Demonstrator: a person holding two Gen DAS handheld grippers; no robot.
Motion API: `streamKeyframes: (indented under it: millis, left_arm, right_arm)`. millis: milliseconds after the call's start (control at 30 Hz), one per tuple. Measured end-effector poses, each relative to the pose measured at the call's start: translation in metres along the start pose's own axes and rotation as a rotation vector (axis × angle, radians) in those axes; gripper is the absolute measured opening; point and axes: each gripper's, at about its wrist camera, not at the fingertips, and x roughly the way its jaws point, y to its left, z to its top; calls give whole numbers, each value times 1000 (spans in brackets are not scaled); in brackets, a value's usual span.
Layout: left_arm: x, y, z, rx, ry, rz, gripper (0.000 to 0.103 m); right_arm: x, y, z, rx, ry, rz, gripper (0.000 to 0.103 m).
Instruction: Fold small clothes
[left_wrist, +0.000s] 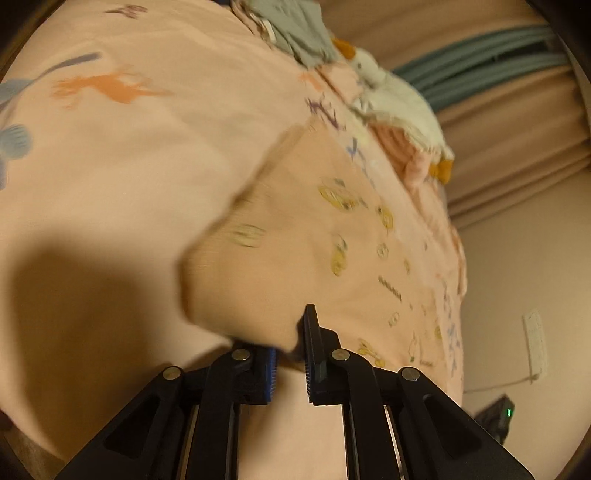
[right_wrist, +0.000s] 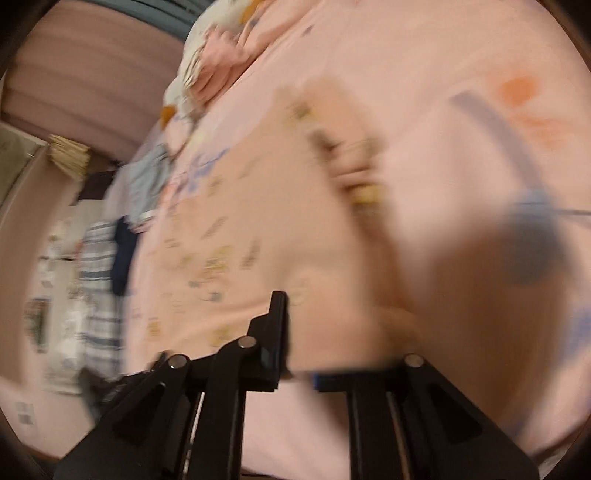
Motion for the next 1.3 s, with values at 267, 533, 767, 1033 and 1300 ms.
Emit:
streamKeyframes:
  millis: [267, 533, 767, 1033, 1300]
  left_arm:
    - [-16, -35, 1, 174, -52, 143, 31]
    - [-65, -5, 30, 30, -259, 71, 62]
    - [-38, 2, 47, 101, -258, 202, 62]
    - [-17, 4, 43, 75, -144, 136, 62]
    - [-13, 0, 37, 44, -128, 125, 62]
  right_arm:
    - [-62, 21, 32, -100, -240, -277, 48]
    - [-39, 47, 112, -233, -205, -33, 63]
    - [44, 13, 126, -153, 7, 8, 44]
    - [29, -1, 124, -120, -56, 55, 8]
    - [12, -5, 119, -116, -38, 53, 53]
